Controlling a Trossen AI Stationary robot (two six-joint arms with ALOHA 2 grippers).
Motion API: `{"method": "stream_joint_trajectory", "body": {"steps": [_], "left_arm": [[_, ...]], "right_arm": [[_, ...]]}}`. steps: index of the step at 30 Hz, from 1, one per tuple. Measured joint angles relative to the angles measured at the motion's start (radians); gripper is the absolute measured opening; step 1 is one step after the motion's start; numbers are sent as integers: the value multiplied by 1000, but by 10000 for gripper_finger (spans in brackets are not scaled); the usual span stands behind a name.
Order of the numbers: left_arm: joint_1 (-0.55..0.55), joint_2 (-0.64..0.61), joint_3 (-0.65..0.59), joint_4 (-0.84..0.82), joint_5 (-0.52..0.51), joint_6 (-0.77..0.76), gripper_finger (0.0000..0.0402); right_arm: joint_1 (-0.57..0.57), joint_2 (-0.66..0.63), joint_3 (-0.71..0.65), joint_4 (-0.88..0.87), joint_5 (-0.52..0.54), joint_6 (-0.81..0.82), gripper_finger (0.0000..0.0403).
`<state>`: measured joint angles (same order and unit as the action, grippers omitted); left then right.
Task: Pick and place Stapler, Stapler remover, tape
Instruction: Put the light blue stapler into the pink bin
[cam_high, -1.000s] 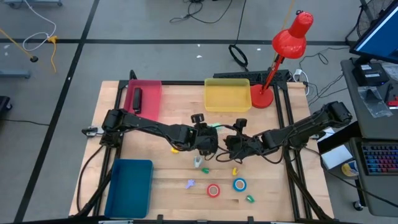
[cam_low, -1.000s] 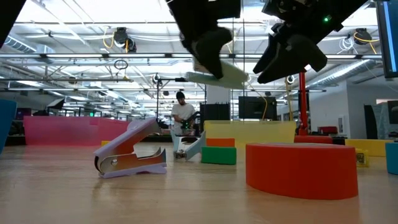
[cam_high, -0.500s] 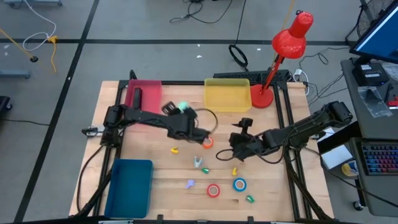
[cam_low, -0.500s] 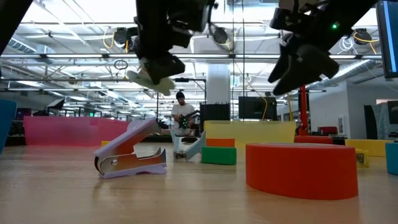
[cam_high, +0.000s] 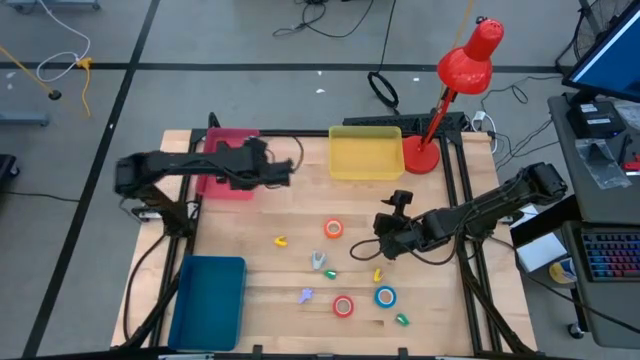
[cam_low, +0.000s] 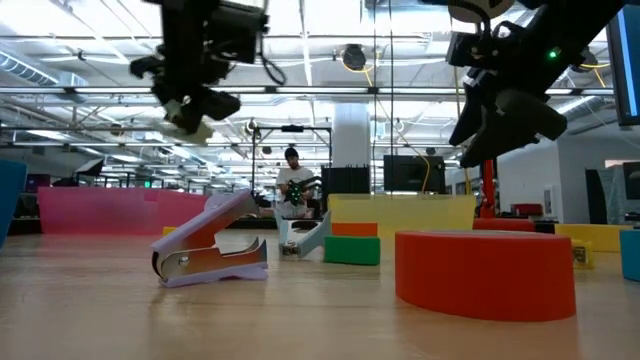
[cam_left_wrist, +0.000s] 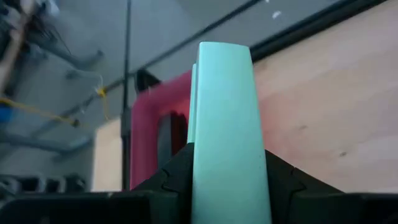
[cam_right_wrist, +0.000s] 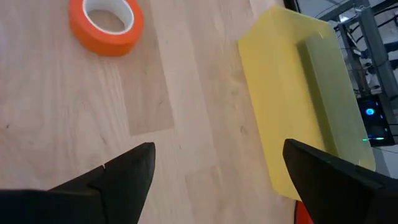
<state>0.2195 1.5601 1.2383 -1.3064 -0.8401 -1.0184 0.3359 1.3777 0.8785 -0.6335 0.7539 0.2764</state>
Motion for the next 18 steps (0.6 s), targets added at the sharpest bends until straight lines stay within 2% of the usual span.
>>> {"method": "stream_joint_trajectory", "body": {"steps": [5, 9, 14, 18], "left_arm": [[87, -165, -196, 264, 59, 87, 119], [178, -235, -327, 485, 140, 166, 119], [296, -248, -435, 690, 266, 254, 119], [377, -248, -465, 737, 317, 265, 119]], "right_arm": [[0, 0, -10, -3, -19, -42, 344], [8, -4, -11, 0, -14, -35, 344], [56, -62, -48, 31, -20, -36, 342], [109, -174, -128, 101, -23, -27, 345]]}}
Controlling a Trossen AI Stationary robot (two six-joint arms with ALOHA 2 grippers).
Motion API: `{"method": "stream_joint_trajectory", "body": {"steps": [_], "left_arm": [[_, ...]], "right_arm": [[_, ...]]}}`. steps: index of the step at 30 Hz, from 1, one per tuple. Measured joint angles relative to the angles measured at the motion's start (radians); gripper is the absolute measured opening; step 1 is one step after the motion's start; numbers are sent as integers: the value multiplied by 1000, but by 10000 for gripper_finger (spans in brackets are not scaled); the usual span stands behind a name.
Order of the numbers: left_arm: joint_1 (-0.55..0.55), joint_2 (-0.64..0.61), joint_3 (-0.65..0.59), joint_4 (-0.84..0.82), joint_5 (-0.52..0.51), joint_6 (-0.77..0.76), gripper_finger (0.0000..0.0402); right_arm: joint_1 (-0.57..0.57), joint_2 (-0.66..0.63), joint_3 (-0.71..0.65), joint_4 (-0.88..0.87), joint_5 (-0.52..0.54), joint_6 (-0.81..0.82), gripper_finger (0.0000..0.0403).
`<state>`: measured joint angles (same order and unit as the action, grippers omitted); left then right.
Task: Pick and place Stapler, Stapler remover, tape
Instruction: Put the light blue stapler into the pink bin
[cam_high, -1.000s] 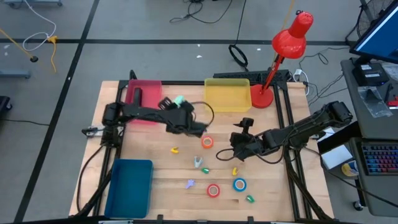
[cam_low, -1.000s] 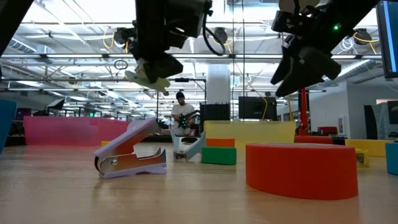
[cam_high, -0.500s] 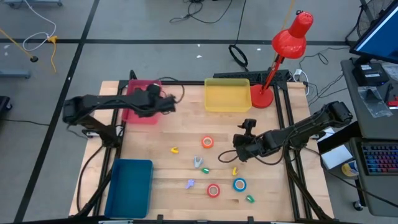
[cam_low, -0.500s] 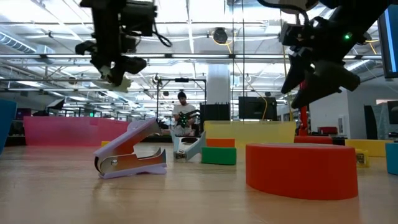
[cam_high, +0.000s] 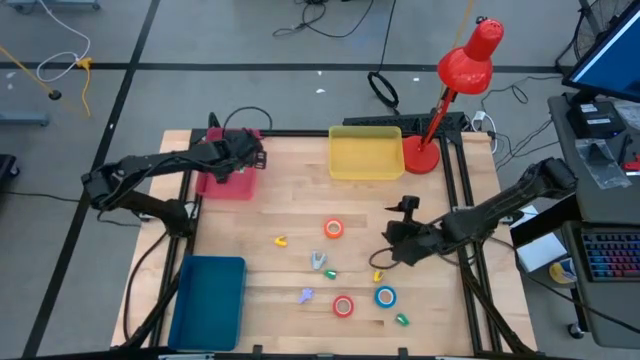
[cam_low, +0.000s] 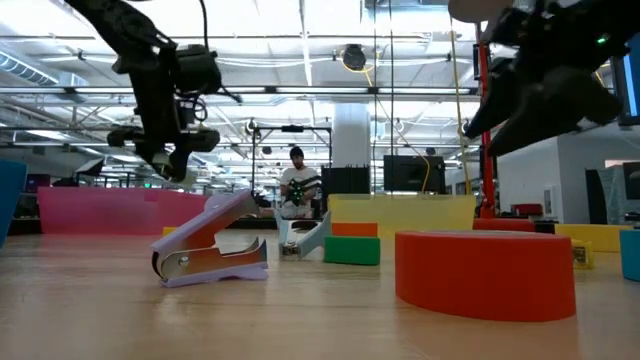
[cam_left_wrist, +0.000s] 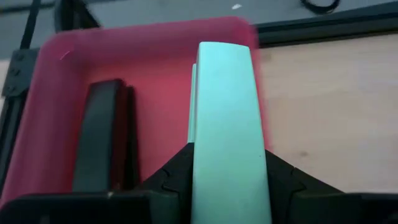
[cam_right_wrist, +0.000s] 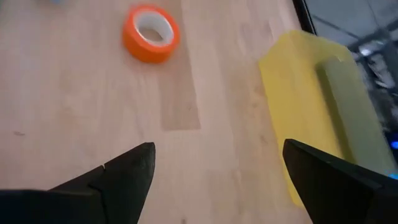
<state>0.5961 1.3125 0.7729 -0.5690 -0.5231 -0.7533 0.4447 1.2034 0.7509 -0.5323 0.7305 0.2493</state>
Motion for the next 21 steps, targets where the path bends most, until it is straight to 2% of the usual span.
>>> {"method": "stream_joint_trajectory", "body": {"steps": [3, 11, 16, 21], "left_arm": [[48, 0, -1, -2, 31, 3, 119], [125, 3, -1, -4, 81, 11, 119], [131, 3, -1, -4, 97, -1, 119], [148, 3, -1, -5, 115, -19, 119]], "right_arm": [[42, -107, -58, 38, -11, 0, 344], [100, -371, -175, 181, -209, -33, 344], [114, -464, -255, 256, -262, -50, 343], [115, -501, -304, 317, -264, -52, 343]]}}
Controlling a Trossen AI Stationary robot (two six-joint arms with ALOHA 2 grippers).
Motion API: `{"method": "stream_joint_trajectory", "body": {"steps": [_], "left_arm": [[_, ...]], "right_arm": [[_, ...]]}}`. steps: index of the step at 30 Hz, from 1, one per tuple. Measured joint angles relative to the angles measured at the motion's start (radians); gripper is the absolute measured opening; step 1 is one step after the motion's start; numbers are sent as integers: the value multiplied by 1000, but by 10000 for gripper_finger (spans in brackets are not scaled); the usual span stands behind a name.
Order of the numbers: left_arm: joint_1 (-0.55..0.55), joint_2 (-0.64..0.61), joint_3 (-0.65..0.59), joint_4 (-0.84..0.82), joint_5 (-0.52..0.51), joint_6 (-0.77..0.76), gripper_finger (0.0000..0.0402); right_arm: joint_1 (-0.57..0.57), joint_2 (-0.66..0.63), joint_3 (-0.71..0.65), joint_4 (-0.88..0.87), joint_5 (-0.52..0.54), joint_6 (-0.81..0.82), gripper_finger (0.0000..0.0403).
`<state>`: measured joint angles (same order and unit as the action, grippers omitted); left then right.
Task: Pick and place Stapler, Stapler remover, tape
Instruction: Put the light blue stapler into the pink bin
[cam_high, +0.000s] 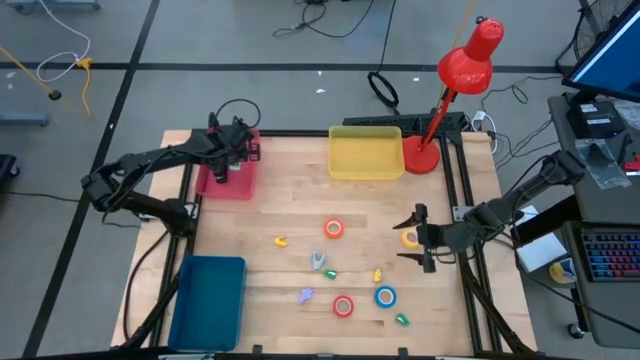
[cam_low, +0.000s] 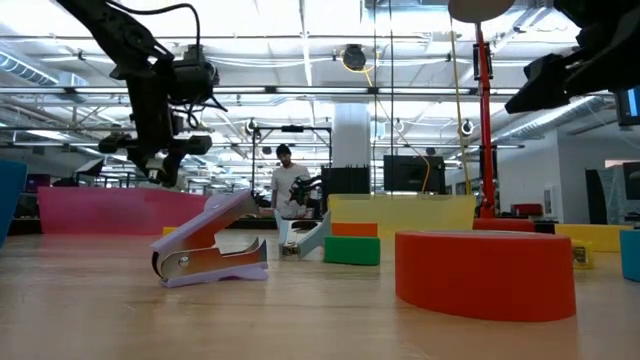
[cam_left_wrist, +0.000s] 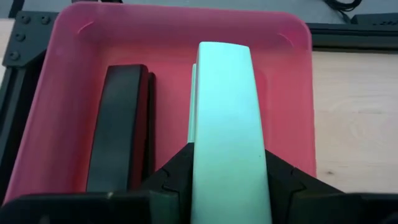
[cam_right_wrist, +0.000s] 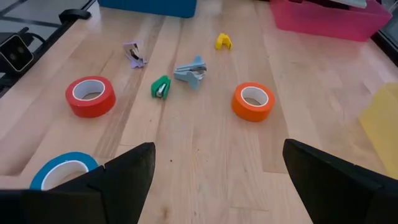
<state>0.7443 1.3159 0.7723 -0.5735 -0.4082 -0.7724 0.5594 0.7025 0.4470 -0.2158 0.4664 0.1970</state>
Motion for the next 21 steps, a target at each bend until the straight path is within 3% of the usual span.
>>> {"method": "stream_joint_trajectory", "body": {"steps": [21], "left_arm": [[33, 161, 1, 2, 45, -43, 119]], "right_arm": [[0, -3, -11, 18, -1, 2, 342]]}}
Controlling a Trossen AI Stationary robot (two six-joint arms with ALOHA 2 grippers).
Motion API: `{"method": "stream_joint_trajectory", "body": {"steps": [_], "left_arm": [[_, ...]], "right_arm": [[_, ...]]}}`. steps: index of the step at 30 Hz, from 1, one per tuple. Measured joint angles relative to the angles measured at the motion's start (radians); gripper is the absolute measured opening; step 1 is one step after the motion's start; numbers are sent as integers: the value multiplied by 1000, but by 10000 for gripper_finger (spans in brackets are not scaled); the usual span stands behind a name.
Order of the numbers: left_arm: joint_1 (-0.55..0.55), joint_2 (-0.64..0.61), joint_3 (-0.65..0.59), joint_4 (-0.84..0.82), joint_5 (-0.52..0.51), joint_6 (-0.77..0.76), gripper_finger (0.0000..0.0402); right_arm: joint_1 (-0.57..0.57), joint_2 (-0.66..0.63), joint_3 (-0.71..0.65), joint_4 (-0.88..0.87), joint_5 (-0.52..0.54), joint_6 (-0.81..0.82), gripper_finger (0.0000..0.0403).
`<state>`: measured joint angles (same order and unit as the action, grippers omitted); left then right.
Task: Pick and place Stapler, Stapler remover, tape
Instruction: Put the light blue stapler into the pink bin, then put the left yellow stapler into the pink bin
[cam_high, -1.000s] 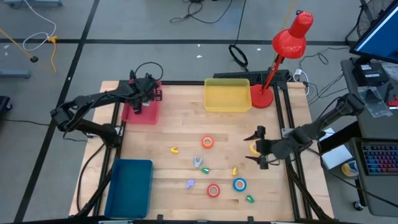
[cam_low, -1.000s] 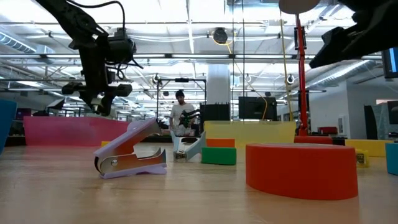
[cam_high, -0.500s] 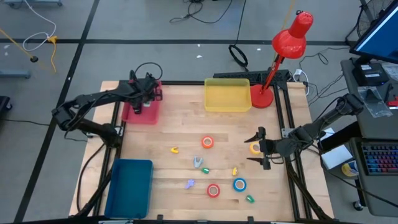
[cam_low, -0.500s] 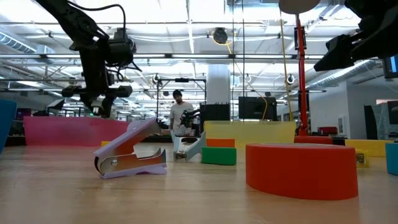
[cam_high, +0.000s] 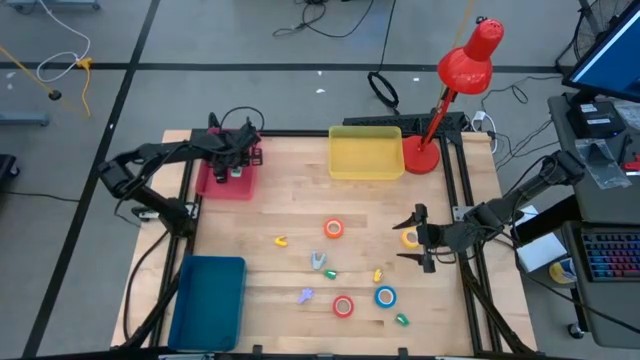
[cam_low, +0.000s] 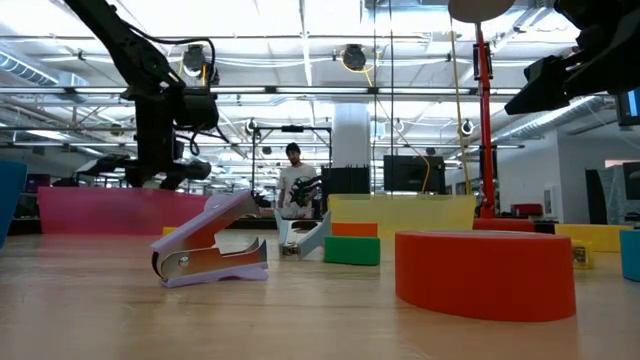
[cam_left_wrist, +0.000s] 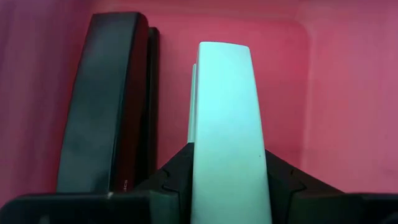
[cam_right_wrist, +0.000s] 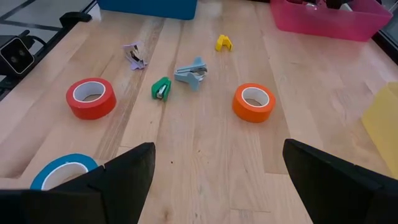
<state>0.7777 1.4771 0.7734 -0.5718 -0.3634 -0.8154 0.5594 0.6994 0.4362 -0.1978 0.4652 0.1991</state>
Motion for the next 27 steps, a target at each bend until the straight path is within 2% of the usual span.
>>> {"method": "stream_joint_trajectory", "body": {"steps": [5, 11, 14, 21, 27], "left_arm": [[4, 5, 0, -1, 3, 9, 120], [4, 11, 0, -7, 20, 21, 203], [4, 11, 0, -7, 23, 26, 225], [4, -40, 7, -9, 32, 56, 232], [-22, -192, 31, -8, 65, 87, 233]], "right_arm": [[0, 0, 0, 0, 0, 6, 345], [0, 0, 0, 7, 0, 6, 342], [0, 0, 0, 8, 0, 8, 343], [-1, 0, 0, 7, -26, 25, 343], [-1, 0, 0, 7, -26, 28, 344]]}}
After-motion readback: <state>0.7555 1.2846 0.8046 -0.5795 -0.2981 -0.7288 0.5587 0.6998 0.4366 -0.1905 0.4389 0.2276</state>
